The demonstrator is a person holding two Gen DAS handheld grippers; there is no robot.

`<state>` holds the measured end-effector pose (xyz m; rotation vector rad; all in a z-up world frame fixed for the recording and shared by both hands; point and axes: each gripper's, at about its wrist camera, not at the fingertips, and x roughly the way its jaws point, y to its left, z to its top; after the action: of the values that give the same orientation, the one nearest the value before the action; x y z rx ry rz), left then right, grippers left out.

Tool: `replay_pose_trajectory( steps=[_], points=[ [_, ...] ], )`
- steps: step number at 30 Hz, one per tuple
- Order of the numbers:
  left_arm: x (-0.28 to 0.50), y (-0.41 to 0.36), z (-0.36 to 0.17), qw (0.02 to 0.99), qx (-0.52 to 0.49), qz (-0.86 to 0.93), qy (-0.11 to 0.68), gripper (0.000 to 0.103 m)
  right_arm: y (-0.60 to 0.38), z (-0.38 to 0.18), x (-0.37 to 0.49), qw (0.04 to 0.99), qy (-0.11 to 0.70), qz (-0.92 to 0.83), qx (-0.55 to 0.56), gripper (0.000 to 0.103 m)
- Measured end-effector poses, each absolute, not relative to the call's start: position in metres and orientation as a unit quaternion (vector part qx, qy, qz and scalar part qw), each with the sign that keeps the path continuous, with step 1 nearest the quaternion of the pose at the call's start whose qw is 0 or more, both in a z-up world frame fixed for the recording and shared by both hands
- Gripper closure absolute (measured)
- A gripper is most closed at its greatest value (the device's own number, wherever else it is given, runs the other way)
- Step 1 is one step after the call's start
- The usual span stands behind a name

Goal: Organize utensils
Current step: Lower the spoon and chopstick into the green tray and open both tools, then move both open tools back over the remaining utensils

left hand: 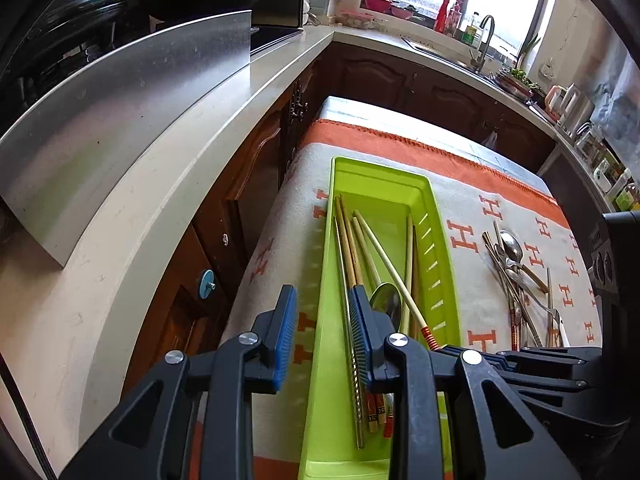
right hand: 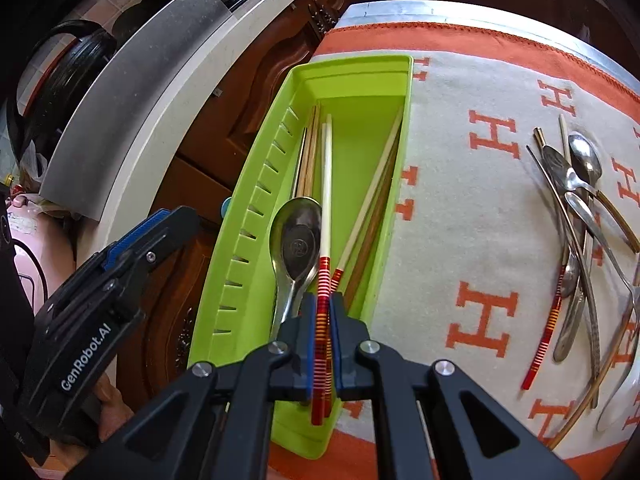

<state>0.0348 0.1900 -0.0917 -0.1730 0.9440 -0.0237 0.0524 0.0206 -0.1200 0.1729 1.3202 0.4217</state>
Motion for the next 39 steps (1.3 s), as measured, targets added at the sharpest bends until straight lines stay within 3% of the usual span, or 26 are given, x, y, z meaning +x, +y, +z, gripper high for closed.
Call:
replay_pose_trajectory(
  steps=[3, 7, 22, 39],
  points=[
    [0.035, 0.191, -0.092, 0.886, -0.086, -0.008, 0.455, 0.078, 0.021, -0.12, 0.053, 0.764, 0.609, 0.198, 0.08, 0.094],
    [0.035, 0.189, -0.093, 0.885, -0.088, -0.006, 0.458, 0.078, 0.024, -0.118, 0.053, 0.764, 0.606, 0.206, 0.079, 0.081],
    [0.022, 0.16, -0.074, 0.888, -0.063, -0.019, 0.454, 0.072, -0.001, -0.092, 0.032, 0.791, 0.569, 0.214, 0.071, 0.081],
    [0.011, 0.066, -0.057, 0.881, -0.02, -0.079, 0.465, 0.066, -0.096, -0.064, 0.014, 0.844, 0.498, 0.176, 0.097, 0.081]
  ],
)
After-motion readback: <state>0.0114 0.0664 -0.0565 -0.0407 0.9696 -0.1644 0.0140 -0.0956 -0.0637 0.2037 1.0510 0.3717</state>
